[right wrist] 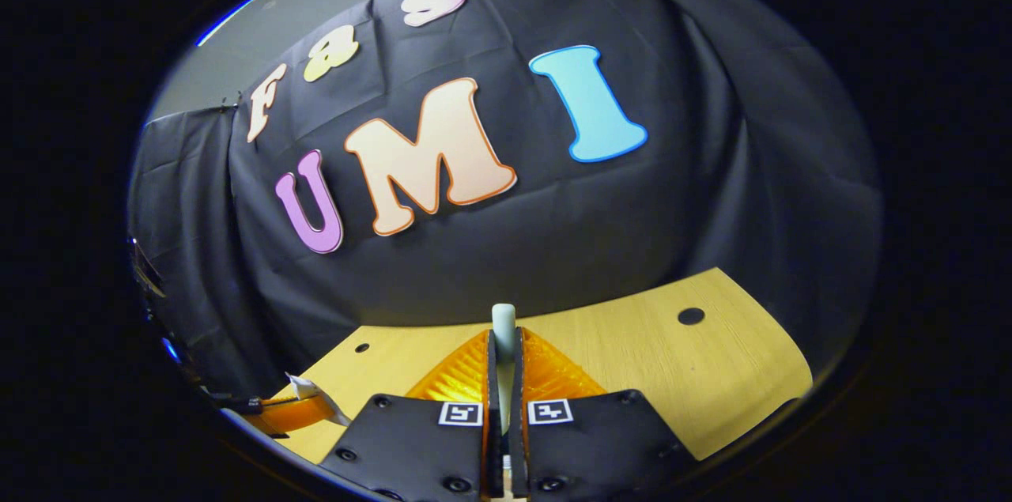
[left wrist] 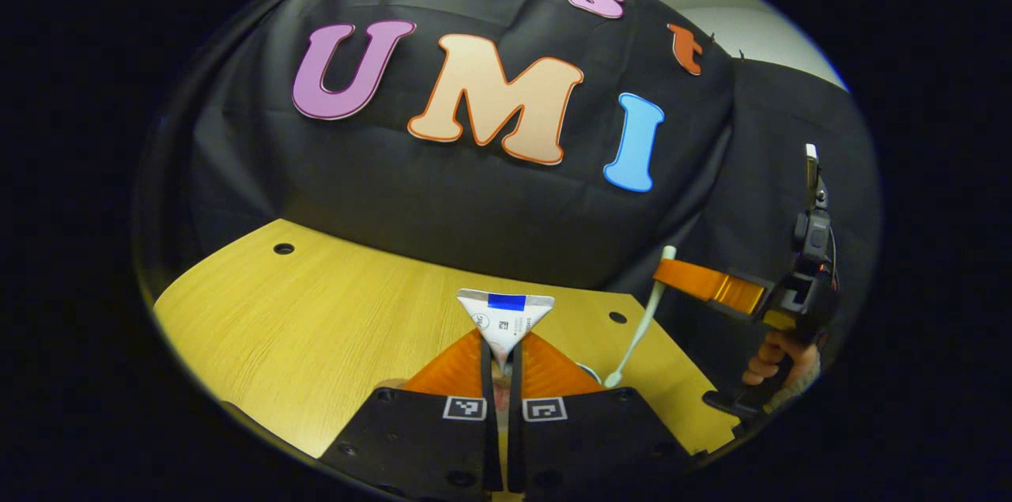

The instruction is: Put the toothbrush and toothpaste on the desktop into the cup, then pick up the cup and place it on the coaster on the desktop.

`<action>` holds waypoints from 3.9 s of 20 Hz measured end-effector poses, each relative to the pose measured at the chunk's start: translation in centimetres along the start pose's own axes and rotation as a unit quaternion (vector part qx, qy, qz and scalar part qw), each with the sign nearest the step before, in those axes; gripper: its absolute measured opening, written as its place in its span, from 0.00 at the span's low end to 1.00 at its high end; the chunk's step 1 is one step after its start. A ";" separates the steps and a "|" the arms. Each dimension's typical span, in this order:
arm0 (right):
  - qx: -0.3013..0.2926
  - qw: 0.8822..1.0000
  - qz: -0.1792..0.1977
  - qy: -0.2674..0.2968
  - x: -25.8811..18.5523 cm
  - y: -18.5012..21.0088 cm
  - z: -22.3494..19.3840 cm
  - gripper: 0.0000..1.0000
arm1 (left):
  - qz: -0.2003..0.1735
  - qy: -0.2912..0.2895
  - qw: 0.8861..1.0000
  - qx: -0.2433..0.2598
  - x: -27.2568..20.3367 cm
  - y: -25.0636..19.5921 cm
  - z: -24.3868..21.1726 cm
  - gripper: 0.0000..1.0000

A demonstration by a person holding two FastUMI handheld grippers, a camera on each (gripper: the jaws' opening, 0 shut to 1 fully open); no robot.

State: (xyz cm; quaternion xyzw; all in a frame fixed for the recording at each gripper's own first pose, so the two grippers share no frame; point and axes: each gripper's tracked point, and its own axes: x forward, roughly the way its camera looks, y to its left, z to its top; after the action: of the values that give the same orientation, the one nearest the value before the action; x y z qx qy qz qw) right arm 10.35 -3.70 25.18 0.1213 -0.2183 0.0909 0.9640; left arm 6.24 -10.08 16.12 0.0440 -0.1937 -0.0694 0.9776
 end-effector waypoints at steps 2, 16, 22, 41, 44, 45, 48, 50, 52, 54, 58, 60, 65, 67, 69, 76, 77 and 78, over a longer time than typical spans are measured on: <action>-0.015 1.000 0.010 -0.003 1.3 0.4 -1.0 0.06 | -0.011 -0.017 1.000 -0.005 0.4 -1.1 0.5 0.02; -0.018 0.999 0.011 0.033 1.5 -2.4 -7.5 0.15 | -0.057 -0.072 0.995 -0.045 5.3 -4.2 0.0 0.02; -0.048 0.997 -0.048 0.029 -1.3 -7.4 -6.4 1.00 | -0.104 -0.049 0.992 -0.046 6.5 -7.5 -2.2 0.02; -0.053 0.989 -0.128 0.056 -9.3 -12.7 -8.0 0.98 | -0.123 0.038 0.991 -0.021 6.8 -9.1 -10.3 0.54; -0.054 0.989 -0.119 0.062 -9.4 -11.9 -7.9 0.98 | -0.121 0.028 0.992 -0.015 5.9 -8.8 -9.2 0.78; -0.055 0.990 -0.115 0.064 -9.4 -11.6 -7.9 0.98 | -0.115 0.021 0.993 -0.012 5.8 -8.3 -8.5 0.89; -0.059 0.990 -0.100 0.075 -9.4 -10.4 -8.0 0.99 | -0.092 0.007 0.996 -0.004 4.8 -6.2 -6.9 0.95; -0.062 0.990 -0.085 0.089 -9.3 -9.2 -8.3 0.98 | -0.070 0.003 0.998 0.004 3.9 -4.2 -5.9 0.95; -0.065 0.989 -0.071 0.111 -9.2 -7.9 -9.1 0.99 | -0.043 0.003 0.999 0.016 2.8 -1.9 -5.2 0.95; -0.060 0.987 -0.050 0.138 -8.8 -6.2 -10.2 0.99 | -0.013 0.003 0.999 0.029 1.7 1.0 -4.5 0.95; -0.071 0.976 -0.013 0.206 -8.1 -2.7 -12.9 0.99 | 0.050 0.013 0.998 0.033 -1.2 6.8 -3.7 0.95; -0.079 0.969 -0.001 0.234 -7.7 -1.6 -14.0 0.98 | 0.077 0.007 0.997 0.028 -3.0 9.1 -3.0 0.95; -0.099 0.950 -0.003 0.297 -6.3 -0.3 -16.5 0.95 | 0.137 0.015 0.990 0.025 -6.7 14.1 -3.0 0.95; -0.102 0.940 -0.012 0.325 -5.6 -0.4 -17.5 0.98 | 0.161 0.018 0.986 0.021 -8.1 15.8 -3.1 0.95; -0.109 0.928 -0.019 0.355 -5.2 -0.5 -18.5 0.98 | 0.185 0.017 0.982 0.021 -9.5 17.5 -3.1 0.95; -0.132 0.872 -0.044 0.470 -4.7 -1.8 -22.4 0.94 | 0.250 0.032 0.968 0.002 -13.9 22.4 -4.0 0.95; -0.135 0.867 -0.046 0.478 -4.5 -1.9 -22.9 0.98 | 0.255 0.032 0.966 0.000 -14.3 22.7 -4.2 0.95; -0.139 0.861 -0.049 0.486 -4.6 -2.1 -23.2 0.92 | 0.259 0.035 0.965 0.000 -14.3 22.8 -4.4 0.95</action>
State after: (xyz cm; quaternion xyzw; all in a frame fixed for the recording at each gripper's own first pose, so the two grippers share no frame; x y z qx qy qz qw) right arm 16.03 0.06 2.39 -0.0634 0.2741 0.0598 0.9577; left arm -2.46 14.89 9.33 -0.0056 -0.1645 0.1877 0.9683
